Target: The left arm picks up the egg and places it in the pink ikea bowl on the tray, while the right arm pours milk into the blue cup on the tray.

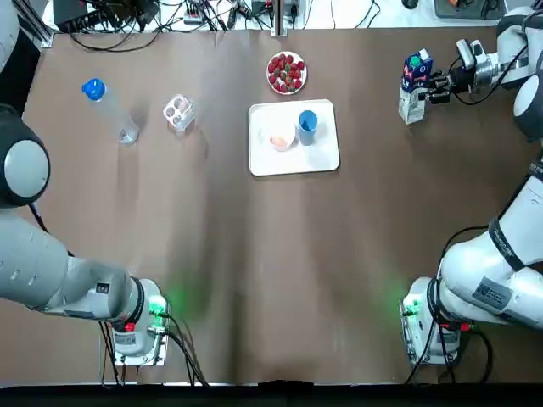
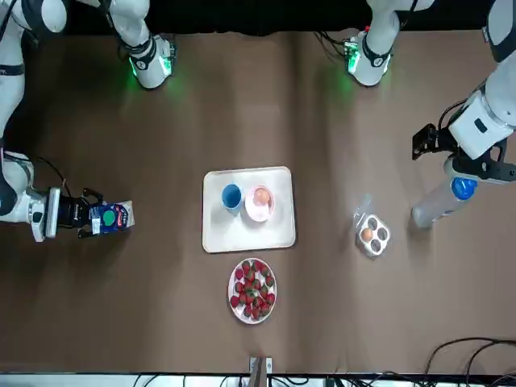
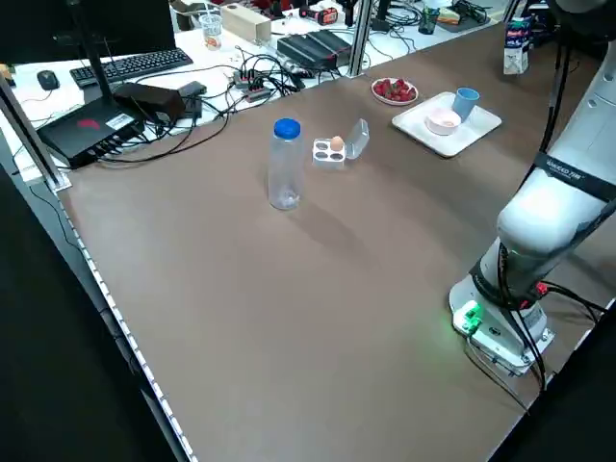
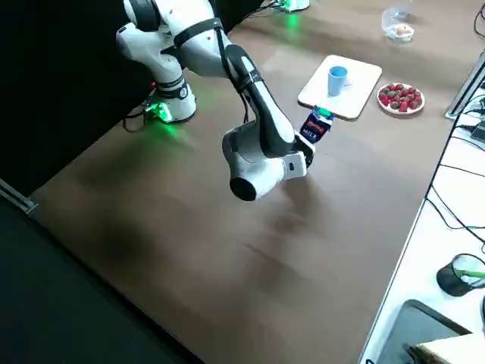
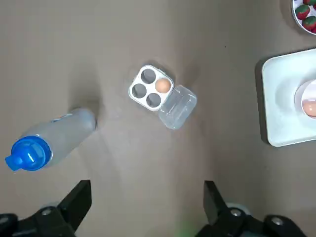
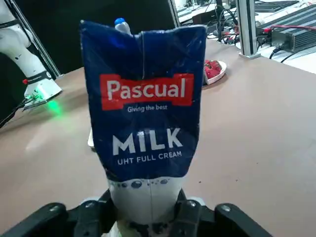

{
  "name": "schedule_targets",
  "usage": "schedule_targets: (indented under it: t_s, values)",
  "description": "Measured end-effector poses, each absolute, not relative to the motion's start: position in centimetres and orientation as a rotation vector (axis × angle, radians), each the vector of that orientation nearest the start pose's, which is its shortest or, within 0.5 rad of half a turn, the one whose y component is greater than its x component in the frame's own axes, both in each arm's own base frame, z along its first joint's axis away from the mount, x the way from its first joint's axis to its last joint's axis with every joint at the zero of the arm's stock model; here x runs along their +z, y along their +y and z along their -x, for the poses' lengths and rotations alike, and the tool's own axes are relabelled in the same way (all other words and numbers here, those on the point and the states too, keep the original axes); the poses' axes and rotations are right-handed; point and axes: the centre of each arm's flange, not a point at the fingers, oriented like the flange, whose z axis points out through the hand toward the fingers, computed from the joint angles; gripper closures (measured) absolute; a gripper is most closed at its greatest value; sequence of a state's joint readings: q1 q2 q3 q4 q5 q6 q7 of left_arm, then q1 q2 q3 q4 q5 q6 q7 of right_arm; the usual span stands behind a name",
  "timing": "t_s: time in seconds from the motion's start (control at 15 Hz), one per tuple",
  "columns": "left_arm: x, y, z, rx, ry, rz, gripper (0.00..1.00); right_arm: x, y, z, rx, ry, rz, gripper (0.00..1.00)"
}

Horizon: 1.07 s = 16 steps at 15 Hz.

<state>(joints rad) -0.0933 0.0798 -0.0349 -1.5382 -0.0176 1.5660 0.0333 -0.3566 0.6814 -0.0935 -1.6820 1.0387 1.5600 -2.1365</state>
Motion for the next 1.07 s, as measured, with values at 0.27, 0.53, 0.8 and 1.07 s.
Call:
schedule_targets:
  t_s: [0.27,0.53,0.8,1.07]
  values:
    - [59.4,-7.5,-57.2,0.084,0.254,3.148,0.0,19.8,-18.4,-59.2,-0.852,-1.195,1.682,0.6]
    - [59.3,-7.7,-57.2,0.087,0.259,3.148,0.0,17.5,-19.3,-58.5,-0.91,-1.157,1.667,0.6]
    - [59.3,-8.1,-57.1,0.089,0.272,3.146,0.0,17.2,-19.3,-58.4,-0.944,-1.119,1.635,0.6]
    - [59.3,-8.1,-57.2,0.089,0.269,3.146,0.0,16.5,-19.6,-58.0,-0.955,-1.107,1.63,0.6]
